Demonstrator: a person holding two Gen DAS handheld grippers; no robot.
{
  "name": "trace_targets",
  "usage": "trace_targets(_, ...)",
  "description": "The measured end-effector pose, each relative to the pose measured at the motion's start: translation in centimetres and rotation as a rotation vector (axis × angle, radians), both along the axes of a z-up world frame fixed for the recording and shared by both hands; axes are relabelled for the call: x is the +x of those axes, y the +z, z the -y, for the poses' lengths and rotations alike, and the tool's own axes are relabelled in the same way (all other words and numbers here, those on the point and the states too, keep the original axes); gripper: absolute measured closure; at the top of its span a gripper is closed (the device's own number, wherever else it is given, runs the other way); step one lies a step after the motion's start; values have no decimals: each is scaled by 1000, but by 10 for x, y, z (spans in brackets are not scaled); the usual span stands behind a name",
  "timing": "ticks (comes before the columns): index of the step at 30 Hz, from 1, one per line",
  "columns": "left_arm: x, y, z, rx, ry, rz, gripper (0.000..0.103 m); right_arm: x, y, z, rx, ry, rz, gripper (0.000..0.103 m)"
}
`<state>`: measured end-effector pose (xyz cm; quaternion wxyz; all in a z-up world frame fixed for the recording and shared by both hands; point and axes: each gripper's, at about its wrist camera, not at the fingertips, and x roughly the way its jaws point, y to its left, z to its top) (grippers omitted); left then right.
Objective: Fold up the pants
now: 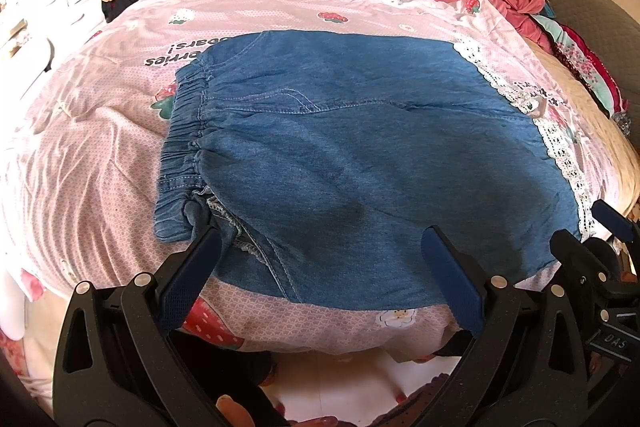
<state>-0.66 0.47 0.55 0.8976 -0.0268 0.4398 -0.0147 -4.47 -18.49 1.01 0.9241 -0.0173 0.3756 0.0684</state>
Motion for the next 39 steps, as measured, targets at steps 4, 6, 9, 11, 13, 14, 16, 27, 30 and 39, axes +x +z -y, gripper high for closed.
trace_targets(4,0,1,-1,-5,-2,3,9,2,2,-2,0,3,7,4)
trace_targets(6,1,1,-3,-8,-5,2,9,2,4,-3,-4,3,14,4)
trace_targets(9,5,2,-7,-14,1,5,9,7,6,-7,-2,15,18,4)
trace_targets(11,7,3,-11,-19,8,6,9,10,7,-10,-7,21,17,4)
trace_targets(13,12,4,-17,-21,13,8,9,17,8,-15,-9,32,16,4)
trace_targets(14,13,4,-18,-23,15,10,9,19,8,-17,-11,37,15,4)
trace_targets(16,18,6,-25,-26,28,19,9,26,9,-23,-20,48,16,4)
trace_targets(27,55,9,-68,-30,104,18,9,80,12,-46,-30,93,9,4)
trace_targets(30,68,9,-77,-23,116,16,9,99,8,-50,-60,100,7,4)
trace_targets(39,116,13,-100,-5,149,21,9,152,5,-61,-98,159,-17,4)
